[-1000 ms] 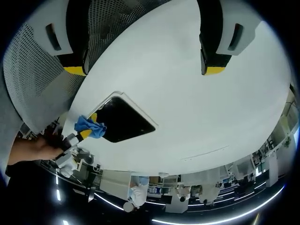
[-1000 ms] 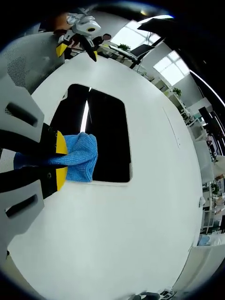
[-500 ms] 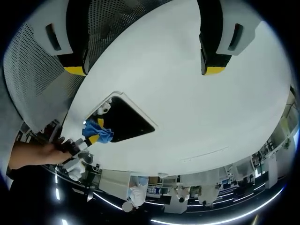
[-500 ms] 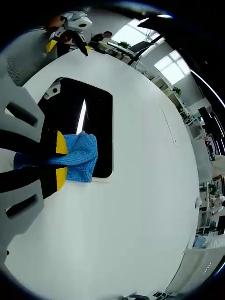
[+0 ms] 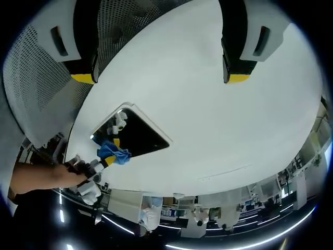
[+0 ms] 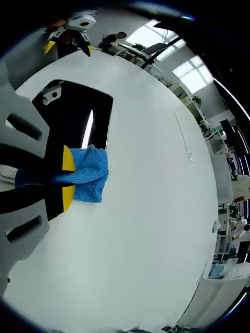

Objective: Wipe the mirror surface with the cleaning cloth until all visible marks leave the cleaned area.

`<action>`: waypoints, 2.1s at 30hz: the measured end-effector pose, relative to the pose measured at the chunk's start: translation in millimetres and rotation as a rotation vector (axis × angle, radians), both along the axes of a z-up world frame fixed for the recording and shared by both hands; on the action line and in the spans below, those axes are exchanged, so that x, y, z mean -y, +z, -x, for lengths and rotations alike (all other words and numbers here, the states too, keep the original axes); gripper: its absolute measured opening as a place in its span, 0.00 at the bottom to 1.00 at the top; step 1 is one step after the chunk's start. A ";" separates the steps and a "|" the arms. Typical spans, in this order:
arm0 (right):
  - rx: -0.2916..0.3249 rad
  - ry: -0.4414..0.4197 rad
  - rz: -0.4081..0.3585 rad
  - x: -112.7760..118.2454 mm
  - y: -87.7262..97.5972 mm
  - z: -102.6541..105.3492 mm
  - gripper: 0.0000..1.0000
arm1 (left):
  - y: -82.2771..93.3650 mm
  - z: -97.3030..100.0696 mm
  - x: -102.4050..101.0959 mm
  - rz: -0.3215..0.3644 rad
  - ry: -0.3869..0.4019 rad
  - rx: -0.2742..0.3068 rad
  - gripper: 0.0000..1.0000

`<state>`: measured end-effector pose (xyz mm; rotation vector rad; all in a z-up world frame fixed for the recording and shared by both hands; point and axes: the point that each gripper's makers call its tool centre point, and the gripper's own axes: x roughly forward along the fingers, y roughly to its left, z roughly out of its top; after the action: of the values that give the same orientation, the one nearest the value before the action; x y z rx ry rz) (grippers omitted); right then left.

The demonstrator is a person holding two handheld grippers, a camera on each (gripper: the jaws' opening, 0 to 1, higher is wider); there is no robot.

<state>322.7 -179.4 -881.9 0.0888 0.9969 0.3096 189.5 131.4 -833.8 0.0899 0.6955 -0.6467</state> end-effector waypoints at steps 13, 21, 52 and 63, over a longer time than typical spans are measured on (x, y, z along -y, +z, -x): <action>0.023 -0.027 0.013 -0.8 6.3 -20.6 0.02 | -2.9 -2.8 -5.3 -0.008 0.013 0.000 0.99; 0.016 -0.038 -0.021 6.3 6.8 -18.7 0.03 | -2.3 -3.5 -6.5 -0.013 0.023 0.002 0.99; 0.042 -0.118 0.048 123.0 -1.9 15.7 0.06 | -3.3 -5.4 -15.3 -0.050 0.061 0.006 0.99; 0.052 -0.003 0.087 122.5 -7.7 16.1 0.02 | -3.6 -8.0 -26.0 -0.072 0.089 0.023 0.99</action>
<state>306.6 -301.9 -889.6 0.0034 0.9576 0.2644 197.5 157.4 -837.4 0.1324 0.6973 -0.5349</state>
